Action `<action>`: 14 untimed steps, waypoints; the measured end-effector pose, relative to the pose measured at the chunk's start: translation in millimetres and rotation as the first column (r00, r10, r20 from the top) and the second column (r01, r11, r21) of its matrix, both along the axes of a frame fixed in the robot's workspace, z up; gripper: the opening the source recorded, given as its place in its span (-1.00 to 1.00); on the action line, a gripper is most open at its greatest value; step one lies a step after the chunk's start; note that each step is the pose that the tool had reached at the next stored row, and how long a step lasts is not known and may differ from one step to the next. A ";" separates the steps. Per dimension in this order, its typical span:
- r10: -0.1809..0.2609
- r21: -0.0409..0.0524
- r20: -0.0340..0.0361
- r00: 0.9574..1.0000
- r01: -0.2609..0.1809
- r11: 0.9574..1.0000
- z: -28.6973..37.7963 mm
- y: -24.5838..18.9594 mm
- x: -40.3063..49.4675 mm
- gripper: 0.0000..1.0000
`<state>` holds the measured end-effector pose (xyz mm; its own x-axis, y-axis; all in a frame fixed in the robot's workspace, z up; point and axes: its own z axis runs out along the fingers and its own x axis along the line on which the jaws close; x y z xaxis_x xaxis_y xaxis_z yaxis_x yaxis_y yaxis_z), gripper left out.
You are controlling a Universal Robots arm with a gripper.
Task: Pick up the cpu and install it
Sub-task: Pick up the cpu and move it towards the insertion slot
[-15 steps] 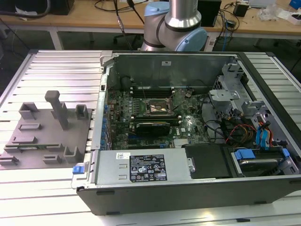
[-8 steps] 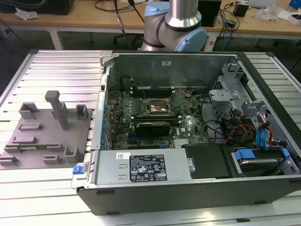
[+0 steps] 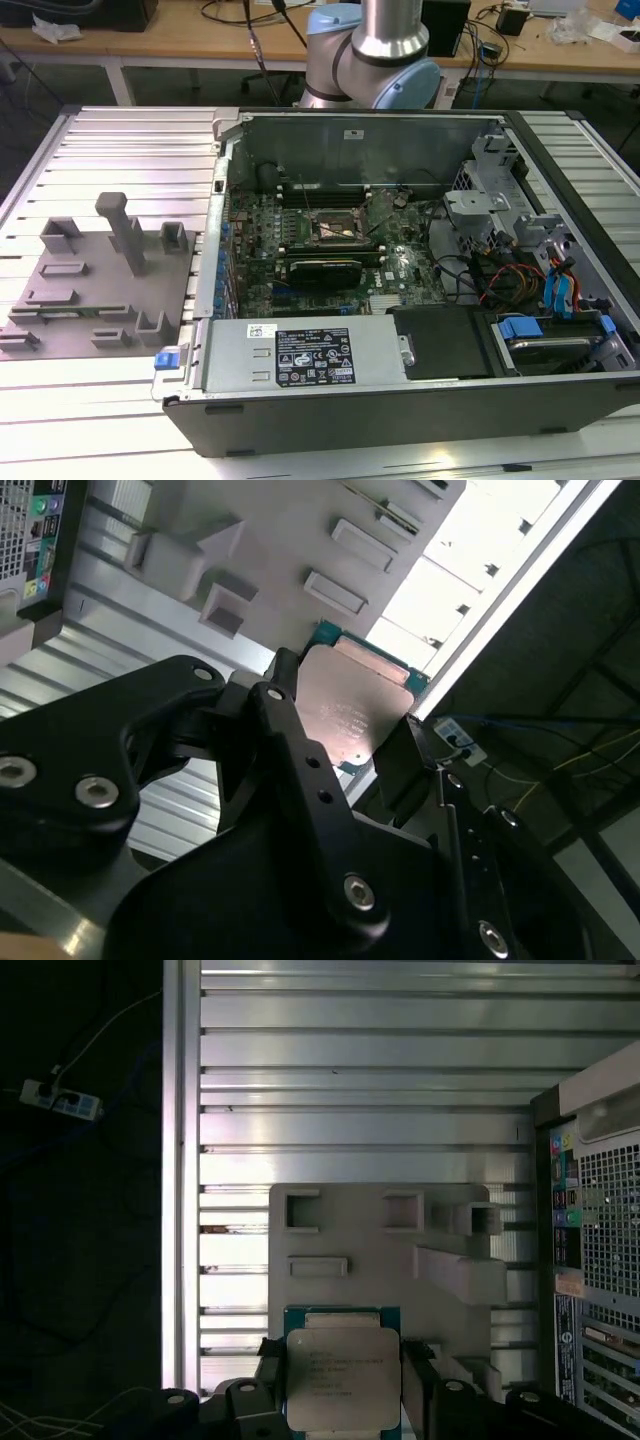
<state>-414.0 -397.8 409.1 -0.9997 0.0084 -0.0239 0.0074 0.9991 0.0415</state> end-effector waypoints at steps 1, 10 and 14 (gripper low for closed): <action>0.000 0.000 0.000 1.000 0.000 1.000 0.0 0.0 2.2 0.09; 0.000 0.000 0.000 1.000 0.000 1.000 0.0 0.0 33.9 0.09; 0.000 0.000 0.000 1.000 0.000 1.000 0.0 0.0 51.7 0.09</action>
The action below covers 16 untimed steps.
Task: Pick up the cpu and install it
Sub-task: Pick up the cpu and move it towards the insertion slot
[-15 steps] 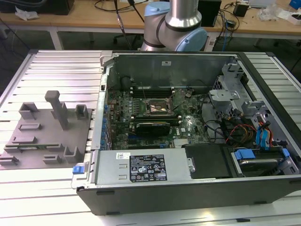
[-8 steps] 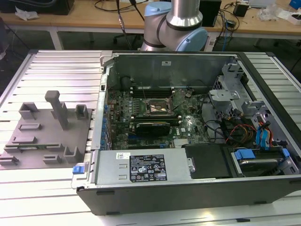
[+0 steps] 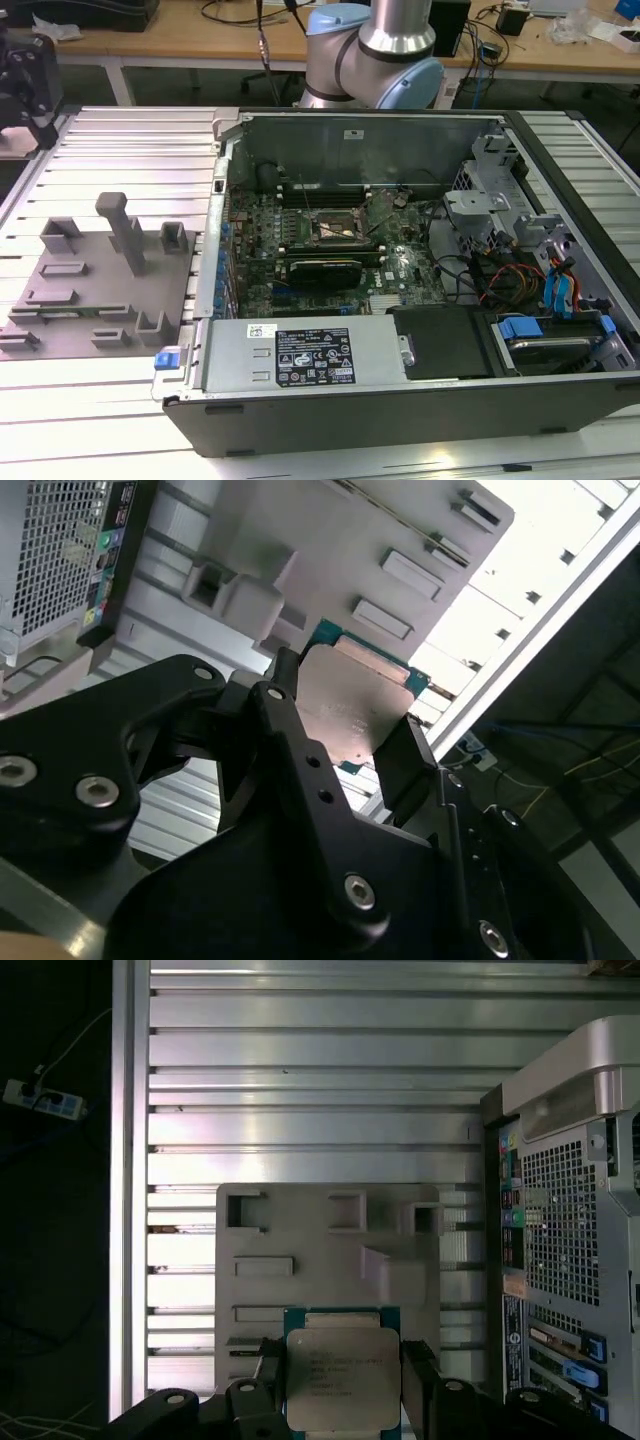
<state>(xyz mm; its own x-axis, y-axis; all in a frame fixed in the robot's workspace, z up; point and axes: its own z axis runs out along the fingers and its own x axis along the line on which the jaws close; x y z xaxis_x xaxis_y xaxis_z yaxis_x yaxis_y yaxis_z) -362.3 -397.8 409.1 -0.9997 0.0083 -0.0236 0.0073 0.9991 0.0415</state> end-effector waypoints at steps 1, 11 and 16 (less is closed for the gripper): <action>0.000 0.000 0.000 1.000 0.000 1.000 0.1 0.0 2.3 0.09; 0.000 0.000 0.000 1.000 0.000 1.000 0.0 0.0 25.9 0.09; 0.000 0.000 0.000 1.000 0.000 1.000 0.0 0.0 38.8 0.09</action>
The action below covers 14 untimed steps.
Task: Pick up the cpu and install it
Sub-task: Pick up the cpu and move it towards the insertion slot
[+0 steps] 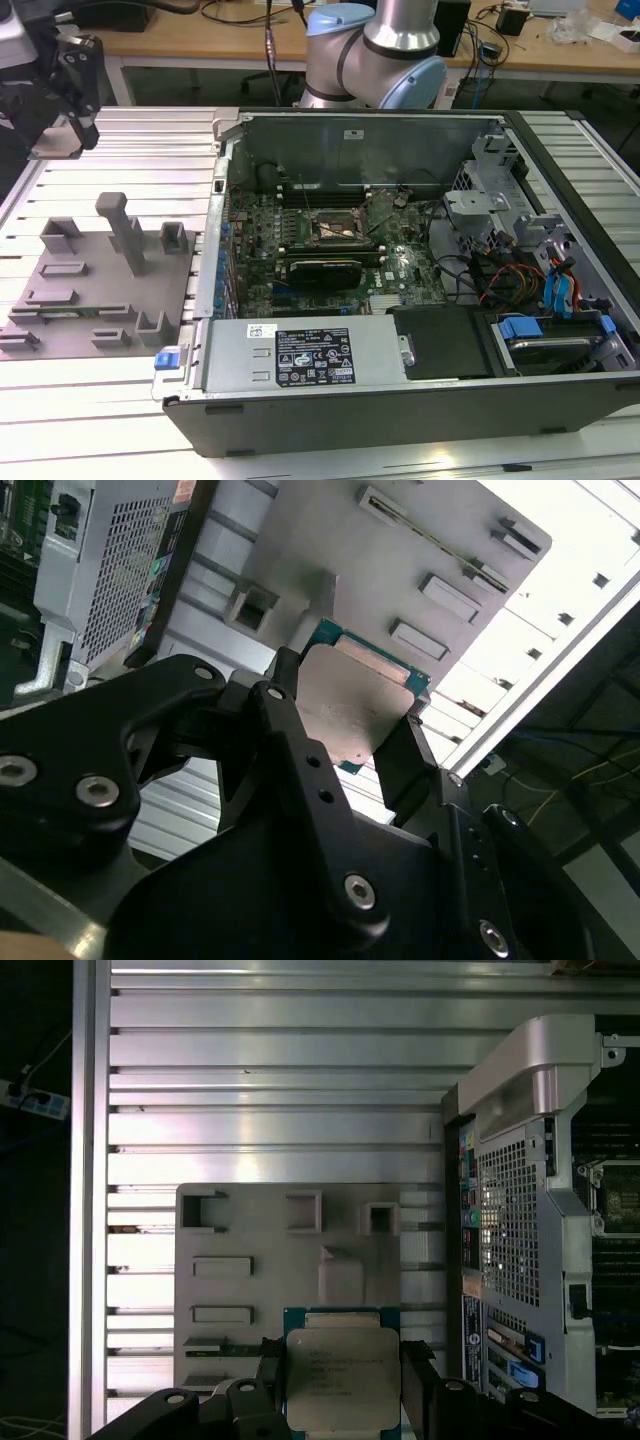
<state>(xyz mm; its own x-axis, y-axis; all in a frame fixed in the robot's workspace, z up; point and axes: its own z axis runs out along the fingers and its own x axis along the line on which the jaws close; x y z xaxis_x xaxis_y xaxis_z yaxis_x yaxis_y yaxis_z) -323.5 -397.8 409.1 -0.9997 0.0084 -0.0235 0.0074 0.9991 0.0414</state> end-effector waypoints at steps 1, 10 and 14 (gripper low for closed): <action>0.000 0.000 0.000 1.000 0.000 1.000 0.0 0.0 2.8 0.09; 0.000 0.000 0.000 1.000 0.000 1.000 0.0 0.0 25.9 0.09; 0.000 0.000 0.000 1.000 0.000 1.000 0.0 0.0 31.5 0.09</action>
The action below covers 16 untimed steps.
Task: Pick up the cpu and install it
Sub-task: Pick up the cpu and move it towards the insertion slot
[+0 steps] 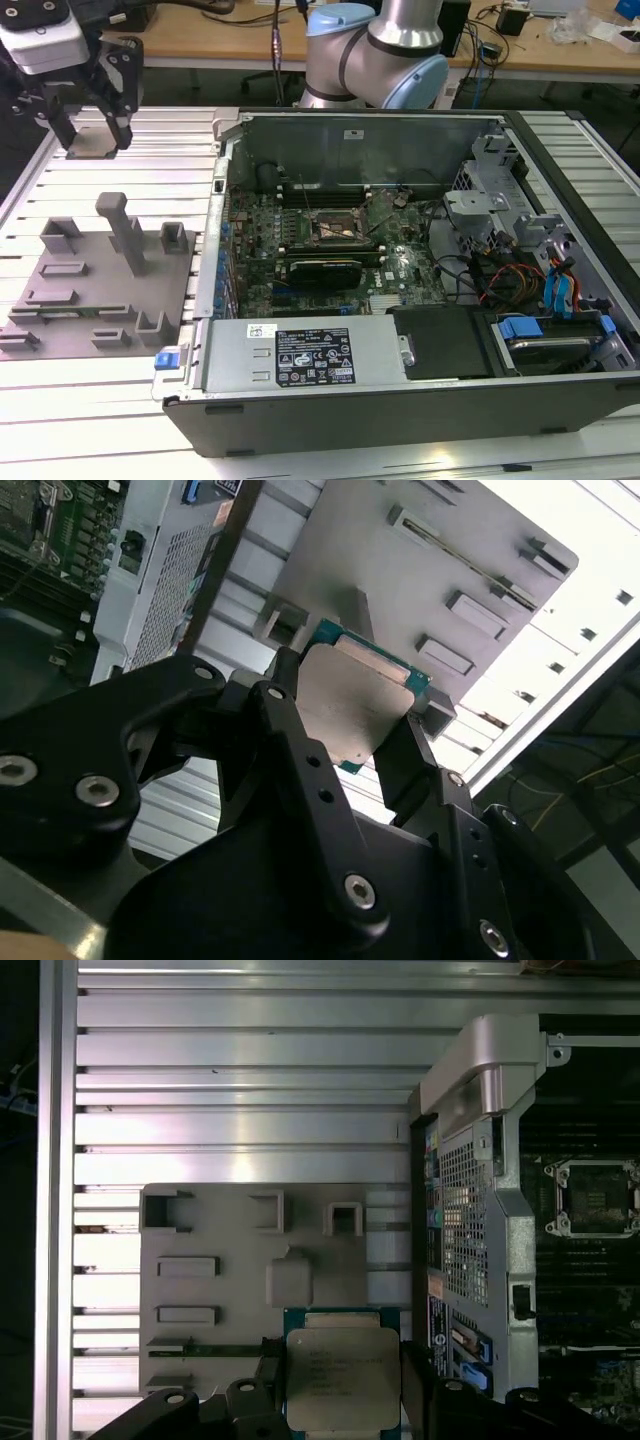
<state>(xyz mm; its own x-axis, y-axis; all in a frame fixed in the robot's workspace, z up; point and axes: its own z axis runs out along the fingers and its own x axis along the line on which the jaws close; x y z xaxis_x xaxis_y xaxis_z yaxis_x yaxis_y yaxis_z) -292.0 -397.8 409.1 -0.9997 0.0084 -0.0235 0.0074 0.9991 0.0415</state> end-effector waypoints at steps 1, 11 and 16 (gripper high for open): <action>0.000 0.000 0.000 1.000 0.000 1.000 0.0 0.0 2.1 0.09; 0.000 0.000 0.000 1.000 0.000 1.000 0.0 0.0 26.5 0.09; 0.000 0.000 0.000 1.000 0.000 1.000 0.1 0.0 40.1 0.09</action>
<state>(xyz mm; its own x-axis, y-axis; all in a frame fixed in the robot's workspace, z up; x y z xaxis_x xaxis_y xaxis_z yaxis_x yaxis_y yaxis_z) -251.9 -397.8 409.2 -0.9997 0.0084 -0.0234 0.0074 0.9991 0.0414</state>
